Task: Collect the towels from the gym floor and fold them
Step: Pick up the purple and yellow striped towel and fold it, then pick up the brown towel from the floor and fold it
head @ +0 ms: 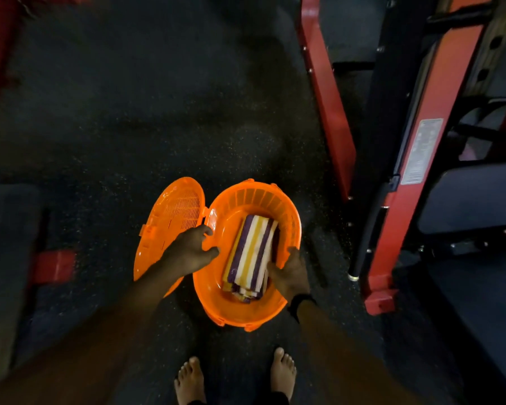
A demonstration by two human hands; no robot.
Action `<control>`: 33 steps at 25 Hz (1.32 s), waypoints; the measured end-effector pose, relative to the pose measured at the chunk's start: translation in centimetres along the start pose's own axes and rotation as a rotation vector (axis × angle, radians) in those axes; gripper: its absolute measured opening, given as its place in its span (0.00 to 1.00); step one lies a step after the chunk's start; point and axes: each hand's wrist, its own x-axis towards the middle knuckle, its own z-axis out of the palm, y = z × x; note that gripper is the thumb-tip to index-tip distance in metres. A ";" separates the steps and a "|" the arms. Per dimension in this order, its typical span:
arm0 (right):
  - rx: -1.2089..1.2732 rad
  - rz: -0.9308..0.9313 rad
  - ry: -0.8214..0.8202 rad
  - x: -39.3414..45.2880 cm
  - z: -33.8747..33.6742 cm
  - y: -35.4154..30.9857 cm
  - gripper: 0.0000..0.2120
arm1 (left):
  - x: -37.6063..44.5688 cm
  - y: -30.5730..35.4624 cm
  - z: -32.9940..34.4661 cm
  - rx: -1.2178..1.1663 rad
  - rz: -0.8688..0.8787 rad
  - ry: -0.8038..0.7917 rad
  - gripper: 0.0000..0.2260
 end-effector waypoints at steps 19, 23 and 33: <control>-0.074 -0.750 0.119 -25.6 -45.3 -35.7 0.30 | -30.2 32.2 -37.7 0.068 0.371 0.488 0.30; -0.120 -0.822 0.188 -31.8 -52.3 -38.2 0.30 | -36.7 36.6 -41.7 0.077 0.445 0.604 0.31; -0.117 -0.925 0.385 -41.1 -62.0 -38.8 0.34 | -45.0 44.4 -45.4 0.043 0.611 0.705 0.32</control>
